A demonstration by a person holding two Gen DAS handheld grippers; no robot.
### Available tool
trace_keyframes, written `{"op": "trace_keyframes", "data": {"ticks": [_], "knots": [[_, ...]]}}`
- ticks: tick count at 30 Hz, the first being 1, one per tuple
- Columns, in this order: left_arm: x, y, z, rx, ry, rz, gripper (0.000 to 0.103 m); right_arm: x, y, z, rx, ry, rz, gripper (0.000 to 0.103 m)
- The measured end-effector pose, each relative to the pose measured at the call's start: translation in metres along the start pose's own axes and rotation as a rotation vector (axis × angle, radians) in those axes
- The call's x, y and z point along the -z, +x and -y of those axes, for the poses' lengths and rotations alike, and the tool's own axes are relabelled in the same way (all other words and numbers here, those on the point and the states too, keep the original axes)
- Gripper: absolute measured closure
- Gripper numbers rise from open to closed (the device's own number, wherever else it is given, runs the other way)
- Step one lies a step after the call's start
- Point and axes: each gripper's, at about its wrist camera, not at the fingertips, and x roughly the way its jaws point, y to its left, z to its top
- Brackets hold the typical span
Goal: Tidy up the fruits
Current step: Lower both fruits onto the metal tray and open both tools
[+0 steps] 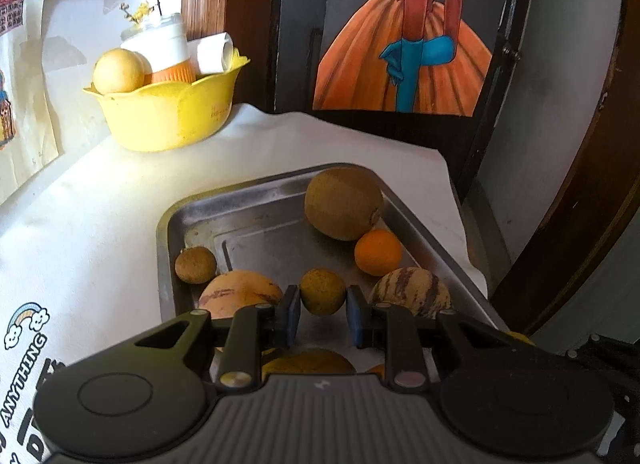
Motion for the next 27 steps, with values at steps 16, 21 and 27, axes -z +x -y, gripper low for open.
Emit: {"op": "trace_keyframes", "data": {"ticks": [16, 21, 27], "knots": [[-0.004, 0.011, 0.003, 0.0, 0.009, -0.059, 0.075, 0.007, -0.005, -0.019, 0.056, -0.031, 0.085, 0.046], [-0.003, 0.012, 0.002, 0.006, -0.011, -0.067, 0.075, 0.012, -0.007, -0.022, 0.059, -0.024, 0.087, 0.044], [-0.002, 0.005, 0.002, 0.003, -0.023, -0.058, 0.061, 0.016, -0.012, -0.024, 0.074, -0.037, 0.105, 0.036]]}}
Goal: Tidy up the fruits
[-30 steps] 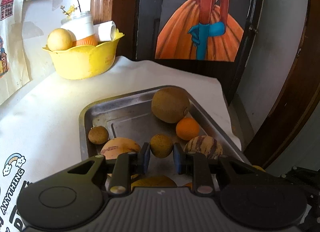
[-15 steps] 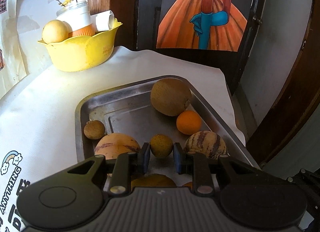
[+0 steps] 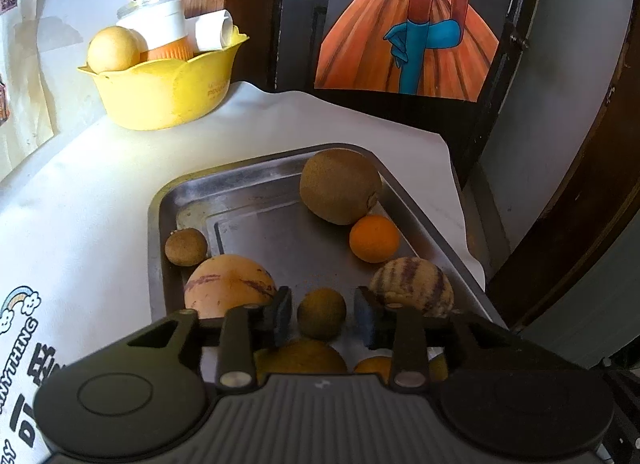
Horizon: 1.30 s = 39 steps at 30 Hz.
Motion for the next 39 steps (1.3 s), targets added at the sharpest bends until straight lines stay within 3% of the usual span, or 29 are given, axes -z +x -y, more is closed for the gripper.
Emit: {"op": "trace_keyframes", "data": {"ticks": [6, 18, 29, 39], "knots": [[0.002, -0.016, 0.0, 0.017, -0.028, 0.023, 0.037, 0.0, -0.006, 0.001, 0.011, 0.012, 0.009, 0.029], [0.008, -0.06, -0.015, -0.028, -0.092, 0.117, 0.002, -0.004, -0.026, -0.002, 0.028, 0.068, 0.043, 0.015], [0.036, -0.098, -0.045, -0.13, -0.18, 0.191, 0.001, -0.014, -0.042, -0.019, 0.02, 0.082, 0.091, 0.001], [0.077, -0.138, -0.066, -0.228, -0.259, 0.283, 0.0, -0.019, -0.064, -0.039, 0.046, 0.062, 0.146, 0.001]]}}
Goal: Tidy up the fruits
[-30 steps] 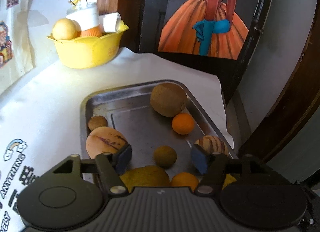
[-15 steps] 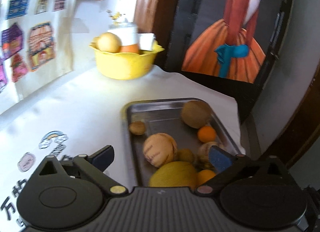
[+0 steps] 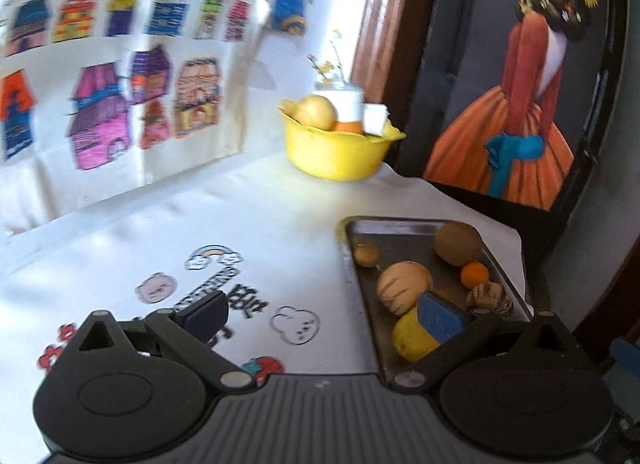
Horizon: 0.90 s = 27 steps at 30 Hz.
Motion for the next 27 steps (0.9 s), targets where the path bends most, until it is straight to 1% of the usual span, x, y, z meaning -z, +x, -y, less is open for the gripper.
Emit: {"op": "trace_keyframes", "data": {"ticks": [6, 10, 15, 19, 23, 27], "knots": [[0.016, -0.033, -0.011, -0.005, 0.005, 0.069, 0.0, 0.005, -0.019, -0.013, 0.003, 0.008, 0.015, 0.001], [0.026, -0.057, -0.022, 0.034, -0.014, 0.09, 0.0, 0.01, -0.034, -0.022, 0.018, 0.007, 0.017, 0.001], [0.042, -0.086, -0.037, 0.009, -0.018, 0.123, 0.0, 0.014, -0.05, -0.032, 0.031, 0.026, 0.021, 0.001], [0.055, -0.107, -0.047, -0.02, 0.003, 0.151, 0.0, 0.02, -0.061, -0.041, 0.032, 0.033, 0.031, 0.001], [0.067, -0.121, -0.056, -0.044, 0.008, 0.172, 0.0, 0.027, -0.07, -0.05, 0.038, 0.031, 0.033, 0.001], [0.081, -0.128, -0.066, -0.038, 0.004, 0.183, 0.0, 0.036, -0.078, -0.057, 0.029, 0.031, 0.05, 0.001]]}}
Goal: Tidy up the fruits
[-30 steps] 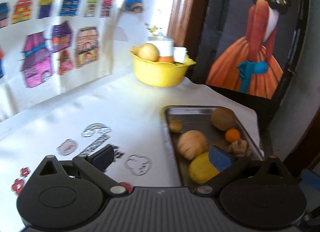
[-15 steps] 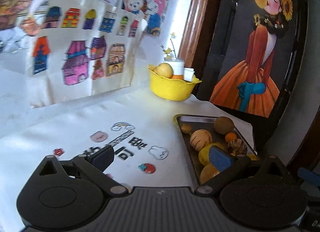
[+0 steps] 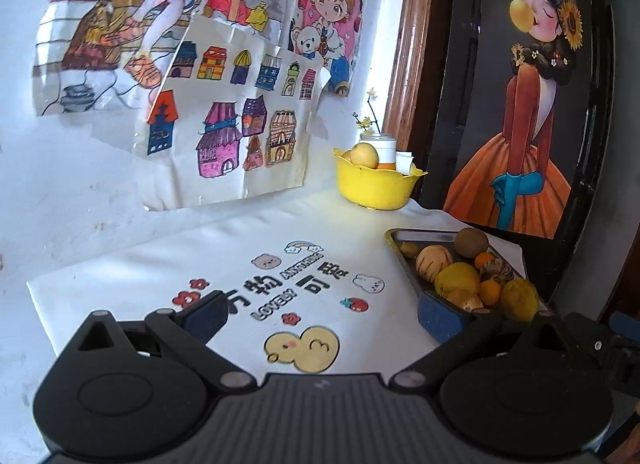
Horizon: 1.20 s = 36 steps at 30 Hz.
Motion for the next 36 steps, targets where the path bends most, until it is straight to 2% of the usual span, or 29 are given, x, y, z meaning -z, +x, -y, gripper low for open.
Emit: {"op": "trace_keyframes", "data": {"ticks": [8, 15, 36], "knots": [[0.023, -0.01, -0.012, 0.009, 0.008, 0.005, 0.0, 0.013, -0.016, -0.011, 0.003, -0.034, 0.046, 0.001], [0.037, -0.013, -0.019, -0.004, -0.007, -0.005, 0.0, 0.016, -0.019, -0.012, -0.009, -0.016, 0.046, 0.001], [0.043, -0.01, -0.019, -0.004, 0.0, -0.021, 0.0, 0.023, -0.011, -0.014, -0.008, -0.016, 0.006, 0.001]]}}
